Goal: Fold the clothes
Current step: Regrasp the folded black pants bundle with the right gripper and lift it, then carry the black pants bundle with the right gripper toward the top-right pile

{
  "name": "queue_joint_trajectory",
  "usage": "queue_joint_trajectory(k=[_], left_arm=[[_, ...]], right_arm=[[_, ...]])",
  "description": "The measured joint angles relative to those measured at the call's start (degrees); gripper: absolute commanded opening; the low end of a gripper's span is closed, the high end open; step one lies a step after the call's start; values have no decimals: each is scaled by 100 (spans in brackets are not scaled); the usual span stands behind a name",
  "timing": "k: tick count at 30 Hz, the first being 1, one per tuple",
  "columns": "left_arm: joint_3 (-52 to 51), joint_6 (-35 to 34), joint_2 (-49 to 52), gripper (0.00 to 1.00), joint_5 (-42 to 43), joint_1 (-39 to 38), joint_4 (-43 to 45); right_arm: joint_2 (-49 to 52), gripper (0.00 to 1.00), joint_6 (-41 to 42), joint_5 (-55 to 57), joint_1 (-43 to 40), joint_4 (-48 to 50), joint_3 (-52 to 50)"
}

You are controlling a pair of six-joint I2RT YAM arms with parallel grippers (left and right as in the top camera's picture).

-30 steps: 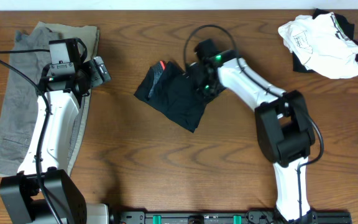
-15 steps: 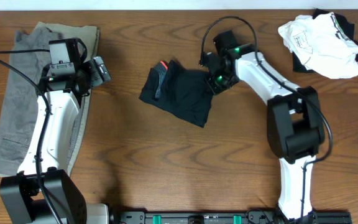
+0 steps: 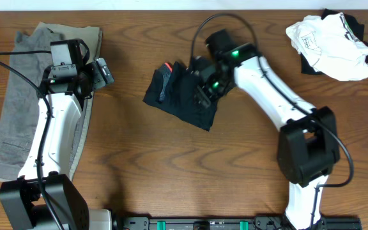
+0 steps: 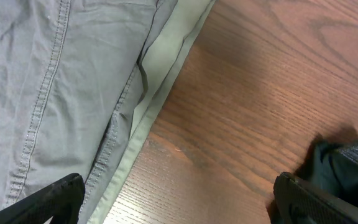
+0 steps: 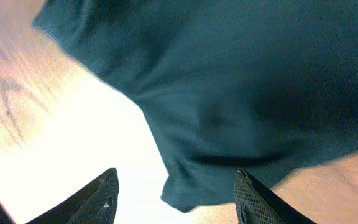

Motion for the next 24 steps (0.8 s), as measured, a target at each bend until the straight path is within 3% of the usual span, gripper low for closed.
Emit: queue_joint_trajectory(k=[17,24], left_arm=[[2,0,0,98,0,0,4],[2,0,0,98,0,0,4]], right_arm=[[922,57,-501,-20,195,-79,-109],[994,68,-546,107,-35,46,-17]])
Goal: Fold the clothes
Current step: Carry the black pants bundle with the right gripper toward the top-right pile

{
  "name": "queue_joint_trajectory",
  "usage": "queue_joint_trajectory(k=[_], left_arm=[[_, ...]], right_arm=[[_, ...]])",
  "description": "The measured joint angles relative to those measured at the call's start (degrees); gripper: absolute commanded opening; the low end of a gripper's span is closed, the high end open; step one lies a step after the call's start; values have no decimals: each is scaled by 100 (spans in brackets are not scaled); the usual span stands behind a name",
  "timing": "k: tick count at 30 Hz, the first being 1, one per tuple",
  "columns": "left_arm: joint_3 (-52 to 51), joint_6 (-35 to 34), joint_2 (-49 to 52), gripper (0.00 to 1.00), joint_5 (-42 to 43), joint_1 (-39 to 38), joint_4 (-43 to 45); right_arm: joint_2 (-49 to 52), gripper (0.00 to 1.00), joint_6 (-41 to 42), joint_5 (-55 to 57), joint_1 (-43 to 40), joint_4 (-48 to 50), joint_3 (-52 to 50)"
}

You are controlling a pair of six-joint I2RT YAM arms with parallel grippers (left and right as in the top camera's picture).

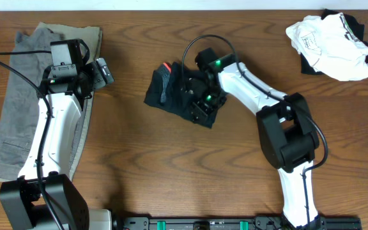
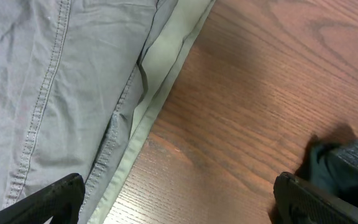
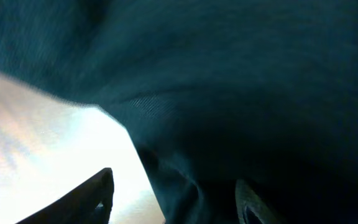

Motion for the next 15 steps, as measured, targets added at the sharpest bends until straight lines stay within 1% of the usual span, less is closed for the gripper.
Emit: queue_joint_trajectory(k=[2,3,4,6,8,11,13,15], left_arm=[[0,0,0,98,0,0,0],[0,0,0,98,0,0,0],[0,0,0,98,0,0,4],[0,0,0,98,0,0,2],[0,0,0,98,0,0,4],[0,0,0,98,0,0,4],[0,0,0,98,0,0,7],[0,0,0,98,0,0,4]], right_arm=[[0,76,-15,221,-197,271,22],[0,84,-46,422,-345,518,39],[2,89,-50,588,-468,723,46],[50,93,-101,1060,-774,1250,59],[120,93,-131,1456,-1064,1768,57],[219,92,-122,1751,-1462,2603,52],[262,92,-103,1882,-1672,2822,72],[262,93,-76,1982,-1775,2752,116]])
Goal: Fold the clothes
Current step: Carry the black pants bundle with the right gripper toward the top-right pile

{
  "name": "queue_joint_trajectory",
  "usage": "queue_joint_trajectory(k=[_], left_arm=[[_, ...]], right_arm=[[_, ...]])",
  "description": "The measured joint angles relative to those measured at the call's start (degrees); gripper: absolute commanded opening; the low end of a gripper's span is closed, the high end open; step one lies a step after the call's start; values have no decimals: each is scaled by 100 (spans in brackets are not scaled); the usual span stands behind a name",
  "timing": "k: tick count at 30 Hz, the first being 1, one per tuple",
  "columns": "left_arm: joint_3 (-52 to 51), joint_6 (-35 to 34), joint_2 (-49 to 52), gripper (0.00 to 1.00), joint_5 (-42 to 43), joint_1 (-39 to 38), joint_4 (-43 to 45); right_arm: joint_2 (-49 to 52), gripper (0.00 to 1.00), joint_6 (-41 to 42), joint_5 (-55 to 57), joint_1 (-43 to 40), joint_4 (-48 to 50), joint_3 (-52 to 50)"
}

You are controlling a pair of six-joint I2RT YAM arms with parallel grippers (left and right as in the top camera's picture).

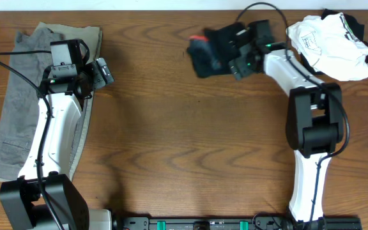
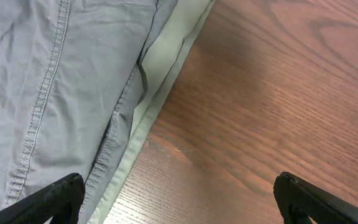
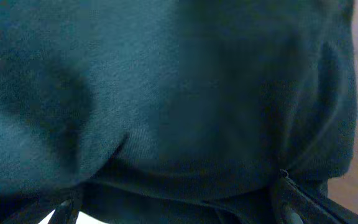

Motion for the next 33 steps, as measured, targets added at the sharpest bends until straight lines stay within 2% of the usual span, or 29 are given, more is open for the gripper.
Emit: queue_joint_trajectory(k=[4,8,11,16,22,30,33], left_arm=[[0,0,0,98,0,0,0],[0,0,0,98,0,0,0],[-2,0,0,98,0,0,2],[0,0,0,98,0,0,0],[0,0,0,98,2,0,0],[0,0,0,98,55,0,-4],[0,0,0,98,68,0,-20]], right_arm=[[0,94,15,-2,-2,-498,223],[-79,90,96,-286,48,-892,505],[-286,84,260,-516,144,-922,669],[-640,84,656,-501,560,-817,1040],[-719,76,1032,164,1290,-389,1119],[-409,76,1663,1303,1709,240,1132],[-33,81,1862,1679,1711,343,1132]])
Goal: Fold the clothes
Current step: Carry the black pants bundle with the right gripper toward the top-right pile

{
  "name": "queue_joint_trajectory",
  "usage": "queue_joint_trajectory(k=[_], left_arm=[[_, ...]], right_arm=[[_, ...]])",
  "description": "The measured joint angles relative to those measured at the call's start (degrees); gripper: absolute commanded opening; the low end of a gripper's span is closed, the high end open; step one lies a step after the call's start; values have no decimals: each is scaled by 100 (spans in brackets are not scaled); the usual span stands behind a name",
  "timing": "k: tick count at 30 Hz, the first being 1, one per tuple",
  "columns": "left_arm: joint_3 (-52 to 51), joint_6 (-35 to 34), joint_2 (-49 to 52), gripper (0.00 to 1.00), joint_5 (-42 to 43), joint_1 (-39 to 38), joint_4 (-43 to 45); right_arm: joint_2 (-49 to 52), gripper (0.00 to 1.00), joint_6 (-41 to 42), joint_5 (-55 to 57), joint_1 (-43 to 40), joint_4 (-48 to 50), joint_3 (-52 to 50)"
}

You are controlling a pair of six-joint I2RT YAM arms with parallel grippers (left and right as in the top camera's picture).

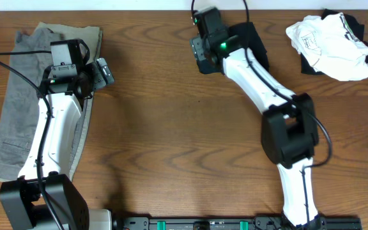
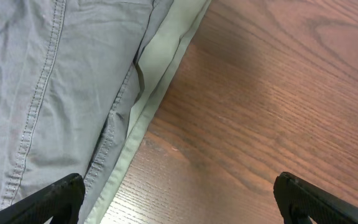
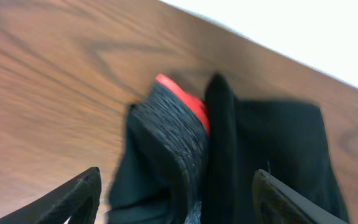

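Note:
A dark folded garment with a red trim lies flat near the table's far edge, partly under my right arm in the overhead view. My right gripper is open, its fingers wide apart just short of the garment's near side, at the top centre. Folded grey trousers lie at the far left on a pale green garment. My left gripper is open above bare wood beside the trousers' edge.
A crumpled white and black pile of clothes sits at the back right corner. The wooden table runs up to a white wall just beyond the dark garment. My right arm stretches diagonally across the right half.
The dark garment filled the right wrist view against the jaws; now it lies flat on the wood with the open right gripper drawn back from it, further left. The left arm is unchanged.
The dark garment lay at the table's middle with my right gripper over it, then pressed into it. Later it was bunched at the gripper near the far edge. Now it lies there released. The left gripper stayed open by the trousers throughout.

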Motion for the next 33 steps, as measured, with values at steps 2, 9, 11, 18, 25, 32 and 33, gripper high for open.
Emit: queue_joint_trajectory(k=[2,9,11,18,25,32,33], left_arm=[[0,0,0,98,4,0,-20],[0,0,0,98,46,0,-26],[0,0,0,98,61,0,-28],[0,2,0,98,66,0,-26],[0,2,0,98,66,0,-2],[0,2,0,98,68,0,-4],[0,2,0,98,66,0,-4]], right_arm=[[284,95,114,162,0,76,0],[765,93,179,310,4,343,-2],[802,92,179,304,7,374,-2],[935,76,190,308,7,380,0],[944,38,195,369,4,356,0],[944,1,262,457,2,164,81],[944,1,273,455,2,114,96]])
